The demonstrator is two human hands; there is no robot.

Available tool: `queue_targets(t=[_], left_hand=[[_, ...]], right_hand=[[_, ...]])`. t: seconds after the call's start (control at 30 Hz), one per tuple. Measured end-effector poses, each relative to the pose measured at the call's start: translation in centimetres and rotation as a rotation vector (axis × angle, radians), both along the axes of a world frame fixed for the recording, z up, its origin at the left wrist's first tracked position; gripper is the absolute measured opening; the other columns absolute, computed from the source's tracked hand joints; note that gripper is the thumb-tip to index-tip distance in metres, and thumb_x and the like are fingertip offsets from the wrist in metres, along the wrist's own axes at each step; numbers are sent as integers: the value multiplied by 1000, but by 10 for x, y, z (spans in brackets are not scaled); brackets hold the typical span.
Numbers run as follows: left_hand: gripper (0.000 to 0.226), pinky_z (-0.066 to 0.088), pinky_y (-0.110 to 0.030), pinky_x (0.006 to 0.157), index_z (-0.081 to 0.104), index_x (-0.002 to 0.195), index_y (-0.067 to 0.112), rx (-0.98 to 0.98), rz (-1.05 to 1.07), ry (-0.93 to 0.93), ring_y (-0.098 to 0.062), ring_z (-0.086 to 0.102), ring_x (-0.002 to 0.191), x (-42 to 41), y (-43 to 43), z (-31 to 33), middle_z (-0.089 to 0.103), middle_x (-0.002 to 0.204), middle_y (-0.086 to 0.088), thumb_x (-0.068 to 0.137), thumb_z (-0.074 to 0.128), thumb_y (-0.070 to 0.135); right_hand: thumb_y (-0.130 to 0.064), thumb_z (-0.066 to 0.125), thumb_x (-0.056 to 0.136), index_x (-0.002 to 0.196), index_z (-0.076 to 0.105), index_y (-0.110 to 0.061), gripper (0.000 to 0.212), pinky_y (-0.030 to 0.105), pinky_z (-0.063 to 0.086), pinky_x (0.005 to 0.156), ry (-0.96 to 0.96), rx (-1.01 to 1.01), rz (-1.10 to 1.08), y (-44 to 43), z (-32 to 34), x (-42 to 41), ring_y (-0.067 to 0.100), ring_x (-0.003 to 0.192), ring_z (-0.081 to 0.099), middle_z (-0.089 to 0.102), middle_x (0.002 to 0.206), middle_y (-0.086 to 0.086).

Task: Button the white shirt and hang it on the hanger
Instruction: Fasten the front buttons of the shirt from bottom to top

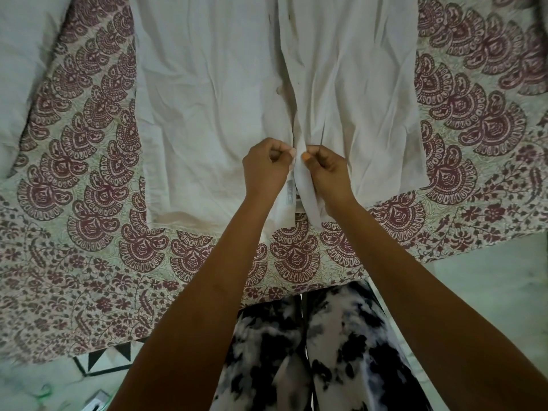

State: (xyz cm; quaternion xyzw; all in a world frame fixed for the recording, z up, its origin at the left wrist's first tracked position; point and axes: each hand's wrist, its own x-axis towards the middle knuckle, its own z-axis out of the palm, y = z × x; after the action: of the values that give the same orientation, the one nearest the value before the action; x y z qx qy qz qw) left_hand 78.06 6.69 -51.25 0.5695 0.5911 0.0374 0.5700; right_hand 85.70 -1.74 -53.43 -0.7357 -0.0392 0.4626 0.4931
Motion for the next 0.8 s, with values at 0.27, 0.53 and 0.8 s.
queue_targets(t=[0.27,0.53,0.8], left_hand=[[15,56,-31,71,62,74,17,-30,4,-15,-14,64,62,0,2,4,68,71,-3,82,61,4],[22,54,-27,68,63,69,18,-97,-10,-26,-16,63,67,-3,12,6,66,69,-4,79,61,-1],[19,56,-27,68,65,71,14,-117,78,-44,-15,64,61,-7,9,2,66,69,-5,81,63,-2]], right_hand=[[-1,52,90,96,64,-9,15,28,48,87,21,2,28,0,10,2,4,80,59,65,85,-1],[-3,47,92,97,69,-5,22,22,53,73,110,28,12,1,13,5,8,73,65,71,72,-8],[5,59,82,78,68,-15,22,19,52,64,5,26,74,10,9,7,3,59,61,68,60,-12]])
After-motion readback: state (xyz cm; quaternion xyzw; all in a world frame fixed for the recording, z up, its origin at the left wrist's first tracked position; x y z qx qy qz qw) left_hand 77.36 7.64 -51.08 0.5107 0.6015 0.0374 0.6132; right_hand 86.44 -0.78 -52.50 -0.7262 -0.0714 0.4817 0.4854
